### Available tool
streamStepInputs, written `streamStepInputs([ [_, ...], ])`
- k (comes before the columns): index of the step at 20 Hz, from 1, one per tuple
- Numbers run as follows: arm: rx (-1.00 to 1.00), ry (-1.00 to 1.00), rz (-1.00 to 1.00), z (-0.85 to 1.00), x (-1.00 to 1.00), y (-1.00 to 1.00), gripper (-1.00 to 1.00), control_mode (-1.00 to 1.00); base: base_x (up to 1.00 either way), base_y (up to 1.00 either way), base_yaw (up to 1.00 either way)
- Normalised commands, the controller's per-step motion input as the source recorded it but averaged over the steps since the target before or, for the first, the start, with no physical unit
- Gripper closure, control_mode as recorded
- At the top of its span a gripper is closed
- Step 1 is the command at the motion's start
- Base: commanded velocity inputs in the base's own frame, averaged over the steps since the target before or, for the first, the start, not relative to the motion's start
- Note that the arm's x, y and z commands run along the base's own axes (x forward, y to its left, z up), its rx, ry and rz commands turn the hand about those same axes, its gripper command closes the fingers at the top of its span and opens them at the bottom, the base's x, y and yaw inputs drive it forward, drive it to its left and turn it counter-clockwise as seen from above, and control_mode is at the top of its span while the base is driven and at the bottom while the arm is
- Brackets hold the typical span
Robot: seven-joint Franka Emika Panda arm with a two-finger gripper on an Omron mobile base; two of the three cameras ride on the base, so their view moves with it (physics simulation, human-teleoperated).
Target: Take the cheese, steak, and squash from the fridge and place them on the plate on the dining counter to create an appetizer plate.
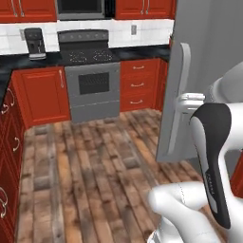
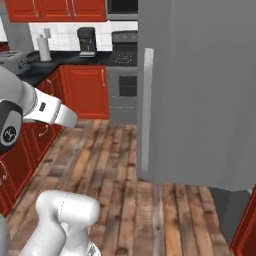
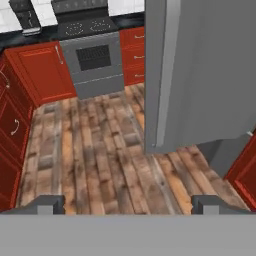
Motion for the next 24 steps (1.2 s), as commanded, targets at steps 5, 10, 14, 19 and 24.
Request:
streamStepInputs([
  [5, 0.0, 0.0, 0.0, 0.0, 0.0, 0.0, -1.0, 1.0, 1.0, 0.65, -0.27],
  [10, 0.0, 0.0, 0.0, 0.0, 0.0, 0.0, -1.0, 1.0, 1.0, 0.72, -0.38],
  [14, 0.0, 0.0, 0.0, 0.0, 0.0, 0.0, -1.0, 1.0, 0.92, 0.69, -0.49],
  [19, 0.0, 0.0, 0.0, 0.0, 0.0, 0.0, -1.0, 1.0, 0.73, 0.7, -0.56],
  [24, 0.0, 0.0, 0.0, 0.0, 0.0, 0.0, -1.0, 1.0, 0.5, 0.71, -0.64],
])
